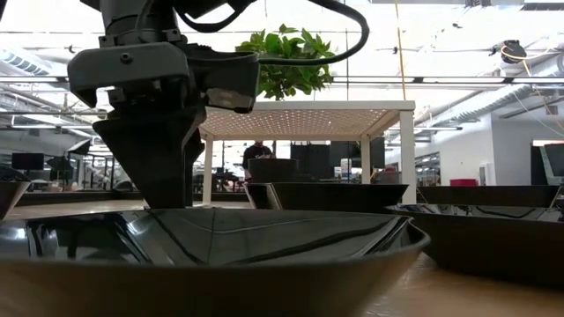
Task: Pick & Place Mini shaped plates
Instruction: Stack the black square plate on top of the black square plate on the shelf
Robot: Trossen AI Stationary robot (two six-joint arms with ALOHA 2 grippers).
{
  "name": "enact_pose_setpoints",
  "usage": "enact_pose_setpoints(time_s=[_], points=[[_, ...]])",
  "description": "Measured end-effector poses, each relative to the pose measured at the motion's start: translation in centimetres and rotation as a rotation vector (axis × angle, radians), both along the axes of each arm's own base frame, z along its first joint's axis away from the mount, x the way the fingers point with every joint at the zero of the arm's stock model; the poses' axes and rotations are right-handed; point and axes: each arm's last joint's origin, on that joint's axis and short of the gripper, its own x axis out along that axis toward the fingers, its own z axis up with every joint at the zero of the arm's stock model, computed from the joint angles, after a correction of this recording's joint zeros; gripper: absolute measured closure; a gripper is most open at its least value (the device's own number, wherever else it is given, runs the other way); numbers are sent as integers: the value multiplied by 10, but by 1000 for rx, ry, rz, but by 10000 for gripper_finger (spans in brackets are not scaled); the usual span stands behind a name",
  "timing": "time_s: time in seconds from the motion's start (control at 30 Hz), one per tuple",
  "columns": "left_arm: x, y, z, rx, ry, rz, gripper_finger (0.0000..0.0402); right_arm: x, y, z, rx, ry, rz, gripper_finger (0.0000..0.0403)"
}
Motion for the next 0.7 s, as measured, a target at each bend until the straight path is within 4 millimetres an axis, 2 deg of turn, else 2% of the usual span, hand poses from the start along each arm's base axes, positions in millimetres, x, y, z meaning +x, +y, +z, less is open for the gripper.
enact_pose_setpoints(time_s=[0.4,0.7], points=[[0,1,0,-7,4,-9,259,0,0,-2,-7,19,0,273],[0,2,0,-7,5,-6,322,0,0,-2,-8,23,0,273]])
